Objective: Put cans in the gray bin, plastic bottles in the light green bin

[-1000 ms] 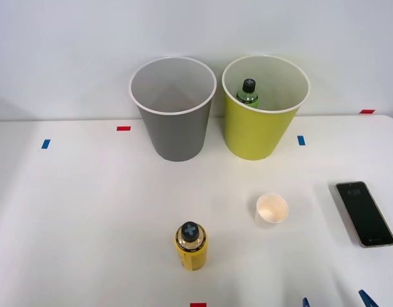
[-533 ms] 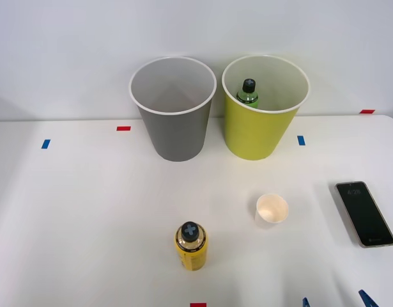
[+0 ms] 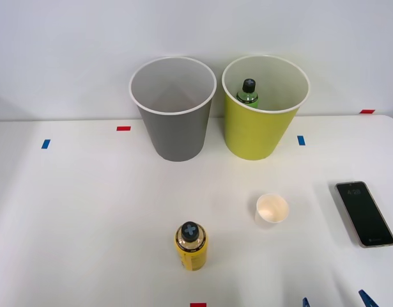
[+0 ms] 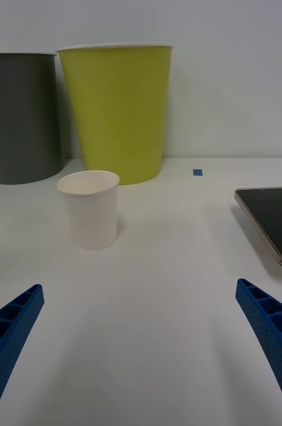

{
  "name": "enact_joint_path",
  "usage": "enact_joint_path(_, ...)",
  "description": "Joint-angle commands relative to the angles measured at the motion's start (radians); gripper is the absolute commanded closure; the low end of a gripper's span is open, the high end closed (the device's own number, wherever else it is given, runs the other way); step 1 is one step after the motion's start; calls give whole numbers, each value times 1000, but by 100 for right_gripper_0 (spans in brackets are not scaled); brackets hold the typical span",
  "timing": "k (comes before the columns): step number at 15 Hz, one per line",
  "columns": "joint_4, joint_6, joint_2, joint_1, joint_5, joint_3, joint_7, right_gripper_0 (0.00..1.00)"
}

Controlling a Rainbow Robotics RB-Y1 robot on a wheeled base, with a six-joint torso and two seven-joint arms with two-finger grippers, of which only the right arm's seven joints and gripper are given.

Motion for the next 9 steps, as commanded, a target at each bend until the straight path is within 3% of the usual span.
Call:
enact_joint_path(1, 0, 0, 0, 0, 0, 0, 0, 0)
enact_joint_path(9, 0, 0, 0, 0, 0, 0, 0, 0)
